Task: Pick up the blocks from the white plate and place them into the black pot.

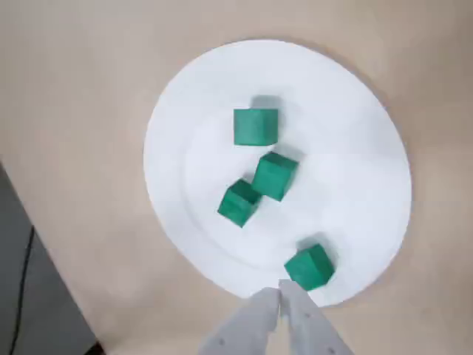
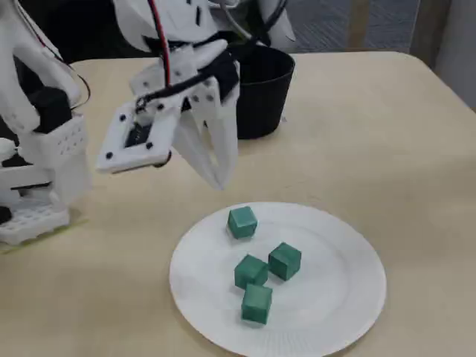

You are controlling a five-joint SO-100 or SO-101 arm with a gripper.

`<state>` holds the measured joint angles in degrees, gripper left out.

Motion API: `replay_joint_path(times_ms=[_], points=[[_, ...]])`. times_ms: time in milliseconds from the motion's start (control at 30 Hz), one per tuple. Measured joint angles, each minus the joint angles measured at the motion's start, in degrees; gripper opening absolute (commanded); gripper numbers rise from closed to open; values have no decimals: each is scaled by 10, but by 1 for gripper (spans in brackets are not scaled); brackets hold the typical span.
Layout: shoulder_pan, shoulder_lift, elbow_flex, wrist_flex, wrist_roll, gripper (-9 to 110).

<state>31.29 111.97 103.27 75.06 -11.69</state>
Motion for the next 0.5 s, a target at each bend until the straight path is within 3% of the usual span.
replay_joint_path(times_ms=[300, 500], points=[[49, -226, -207, 112, -62, -2], [80, -267, -221, 116, -63, -2]])
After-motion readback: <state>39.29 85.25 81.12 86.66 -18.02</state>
